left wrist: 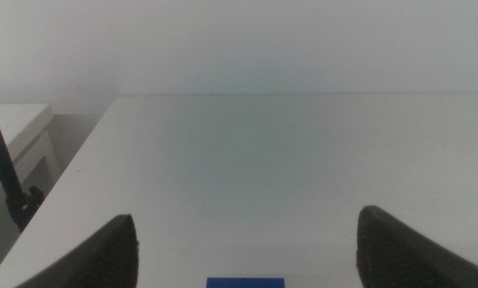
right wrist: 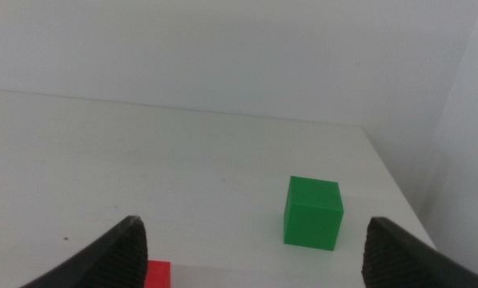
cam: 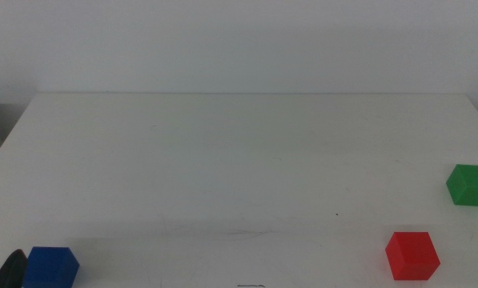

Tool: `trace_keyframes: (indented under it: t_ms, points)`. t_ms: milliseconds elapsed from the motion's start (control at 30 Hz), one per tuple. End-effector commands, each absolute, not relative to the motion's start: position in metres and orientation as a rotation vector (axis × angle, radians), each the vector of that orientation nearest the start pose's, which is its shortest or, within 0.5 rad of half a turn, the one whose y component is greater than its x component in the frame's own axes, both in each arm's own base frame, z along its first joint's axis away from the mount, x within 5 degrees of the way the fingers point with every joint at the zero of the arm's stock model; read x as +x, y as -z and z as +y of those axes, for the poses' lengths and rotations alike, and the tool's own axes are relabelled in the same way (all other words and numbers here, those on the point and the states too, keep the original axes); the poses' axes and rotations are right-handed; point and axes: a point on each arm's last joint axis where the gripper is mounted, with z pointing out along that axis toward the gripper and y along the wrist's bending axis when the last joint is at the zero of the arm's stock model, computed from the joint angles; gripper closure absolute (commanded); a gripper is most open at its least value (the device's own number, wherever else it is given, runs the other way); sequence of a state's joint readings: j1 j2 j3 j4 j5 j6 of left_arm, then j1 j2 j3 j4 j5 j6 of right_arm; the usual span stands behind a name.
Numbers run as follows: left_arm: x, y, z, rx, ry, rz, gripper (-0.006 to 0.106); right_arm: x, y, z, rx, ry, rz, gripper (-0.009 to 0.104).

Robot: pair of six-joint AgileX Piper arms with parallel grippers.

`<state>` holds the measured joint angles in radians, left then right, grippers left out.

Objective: Stack red cubes first, then green, then blue cubes in a specific spot.

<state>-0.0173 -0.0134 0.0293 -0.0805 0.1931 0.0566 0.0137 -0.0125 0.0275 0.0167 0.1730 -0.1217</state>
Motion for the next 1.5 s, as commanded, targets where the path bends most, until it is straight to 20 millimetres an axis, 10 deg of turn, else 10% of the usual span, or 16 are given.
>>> trace_keyframes:
  t_ms: [0, 400, 700, 1133, 1467]
  points:
    - [0.055, -0.196, -0.002, -0.004, 0.053, 1.592, 0.007, 0.053, -0.214, 0.001, -0.087, 0.057, 1.542, 0.007]
    - [0.055, -0.196, -0.002, -0.004, 0.053, 1.592, 0.007, 0.058, -0.299, 0.008, -0.096, -0.059, 1.925, 0.007]
    - [0.055, -0.196, -0.002, -0.004, 0.053, 1.592, 0.007, 0.103, -0.346, 0.019, -0.107, -0.231, 2.252, 0.007]
    - [0.055, -0.196, -0.002, -0.004, 0.053, 1.592, 0.007, 0.177, -0.329, 0.056, -0.380, -0.273, 2.602, 0.007]
    - [0.055, -0.196, -0.002, -0.004, 0.053, 1.592, 0.007, 0.230, -0.273, 0.067, 0.109, -0.078, 2.888, 0.007]
